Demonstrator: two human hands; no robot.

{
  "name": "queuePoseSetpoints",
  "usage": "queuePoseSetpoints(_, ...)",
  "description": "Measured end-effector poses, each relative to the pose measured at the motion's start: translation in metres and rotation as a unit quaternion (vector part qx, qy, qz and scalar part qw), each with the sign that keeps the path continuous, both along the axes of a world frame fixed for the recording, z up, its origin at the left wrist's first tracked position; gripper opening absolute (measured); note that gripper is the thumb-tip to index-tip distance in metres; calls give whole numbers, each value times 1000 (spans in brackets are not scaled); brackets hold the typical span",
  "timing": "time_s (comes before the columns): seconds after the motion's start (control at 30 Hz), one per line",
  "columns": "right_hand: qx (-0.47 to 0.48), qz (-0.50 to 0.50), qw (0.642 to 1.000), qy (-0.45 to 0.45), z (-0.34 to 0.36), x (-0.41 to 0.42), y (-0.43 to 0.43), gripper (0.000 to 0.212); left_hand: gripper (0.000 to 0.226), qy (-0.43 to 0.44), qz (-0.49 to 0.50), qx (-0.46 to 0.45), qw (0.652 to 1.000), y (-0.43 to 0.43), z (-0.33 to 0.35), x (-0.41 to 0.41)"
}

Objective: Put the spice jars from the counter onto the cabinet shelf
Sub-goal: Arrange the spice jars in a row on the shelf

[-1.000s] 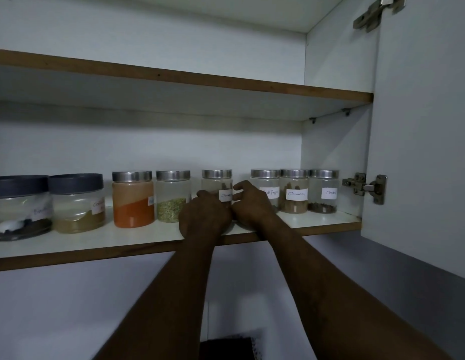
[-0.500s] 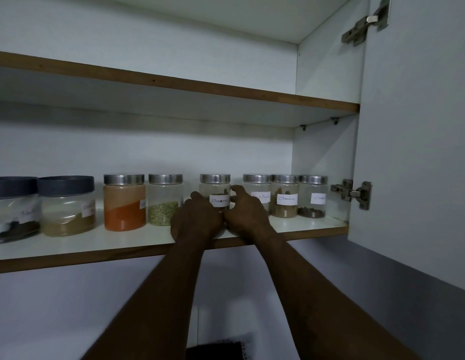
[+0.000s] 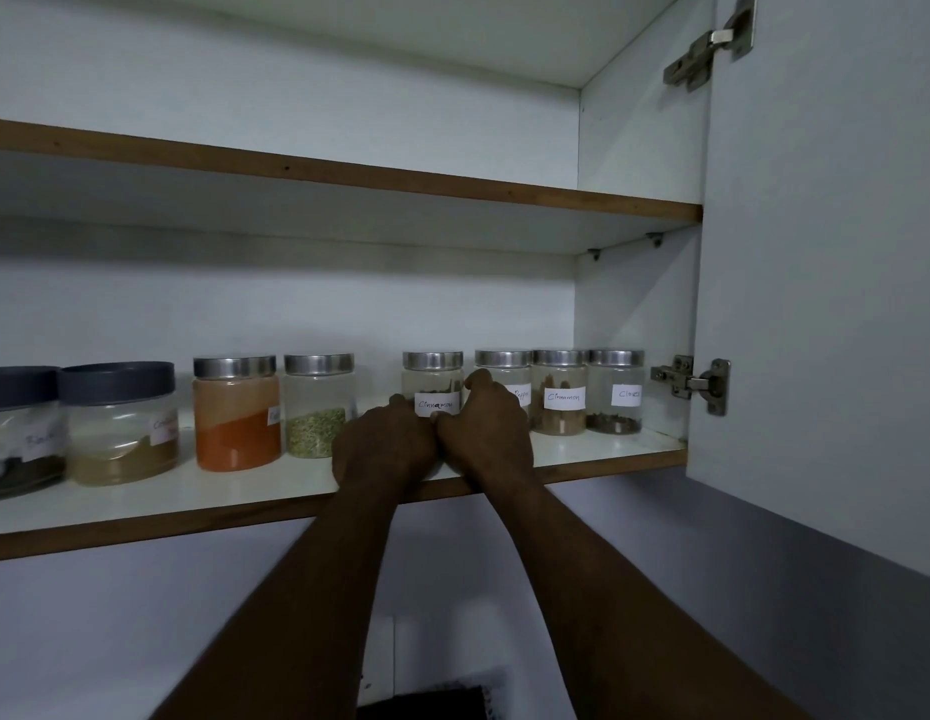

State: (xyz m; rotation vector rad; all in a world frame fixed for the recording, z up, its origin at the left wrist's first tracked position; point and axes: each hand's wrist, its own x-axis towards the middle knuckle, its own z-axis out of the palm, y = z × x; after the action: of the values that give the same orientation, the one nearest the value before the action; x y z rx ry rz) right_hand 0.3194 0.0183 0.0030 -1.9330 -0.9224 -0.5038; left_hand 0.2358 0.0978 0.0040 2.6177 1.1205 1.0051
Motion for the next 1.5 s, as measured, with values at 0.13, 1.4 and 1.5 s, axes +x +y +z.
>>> queuePoseSetpoints(0.13,5,-12,1000,6,1,0,-1,47,55,11,-10,5,1000,0,0,0)
queuePoseSetpoints(1.4,-61,167,983,-44,-2,-31,16,22,16,-128,124,-9,984,8,-5,-93)
queuePoseSetpoints(1.5,-78,177,980,-51,-2,-47,29,50,19,-141,125,-43,981,18,-3,-101)
